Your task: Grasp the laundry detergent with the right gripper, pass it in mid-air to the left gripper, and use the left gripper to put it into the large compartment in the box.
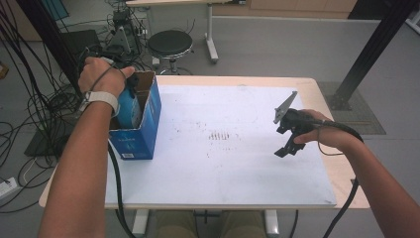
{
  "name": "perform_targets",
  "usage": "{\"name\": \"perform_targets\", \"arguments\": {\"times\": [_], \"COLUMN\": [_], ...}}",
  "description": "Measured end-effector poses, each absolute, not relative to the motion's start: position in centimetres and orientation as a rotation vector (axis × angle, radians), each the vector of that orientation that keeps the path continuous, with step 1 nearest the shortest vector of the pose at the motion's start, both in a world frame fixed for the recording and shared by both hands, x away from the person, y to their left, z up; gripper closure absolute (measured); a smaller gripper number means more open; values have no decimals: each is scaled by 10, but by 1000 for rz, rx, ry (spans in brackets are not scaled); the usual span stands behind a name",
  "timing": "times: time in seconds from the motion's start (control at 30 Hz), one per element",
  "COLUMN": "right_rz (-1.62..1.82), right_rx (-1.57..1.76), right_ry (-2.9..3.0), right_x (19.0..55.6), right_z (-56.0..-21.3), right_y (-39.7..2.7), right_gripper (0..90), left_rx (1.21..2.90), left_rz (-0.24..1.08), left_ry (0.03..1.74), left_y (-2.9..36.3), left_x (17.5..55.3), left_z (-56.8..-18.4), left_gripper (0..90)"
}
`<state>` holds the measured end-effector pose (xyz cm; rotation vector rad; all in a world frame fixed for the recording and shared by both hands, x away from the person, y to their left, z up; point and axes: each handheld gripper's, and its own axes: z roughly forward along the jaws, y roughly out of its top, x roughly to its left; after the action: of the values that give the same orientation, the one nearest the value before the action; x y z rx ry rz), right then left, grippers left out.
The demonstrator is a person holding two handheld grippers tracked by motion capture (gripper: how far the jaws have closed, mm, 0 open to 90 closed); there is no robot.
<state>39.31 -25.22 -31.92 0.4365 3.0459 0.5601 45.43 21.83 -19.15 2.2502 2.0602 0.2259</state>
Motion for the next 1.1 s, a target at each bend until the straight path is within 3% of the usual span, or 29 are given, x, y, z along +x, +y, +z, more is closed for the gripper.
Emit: {"name": "perform_targets", "arguments": {"times": [1.1], "right_rz": [558], "right_rx": [444], "right_ry": [3051], "right_x": [392], "right_z": [-323], "right_y": [-252], "right_gripper": [89], "left_rx": [2269], "left_rz": [234], "left_ry": [2045], "left_y": [221], "left_x": [452], "left_z": [-222], "left_gripper": [373]}}
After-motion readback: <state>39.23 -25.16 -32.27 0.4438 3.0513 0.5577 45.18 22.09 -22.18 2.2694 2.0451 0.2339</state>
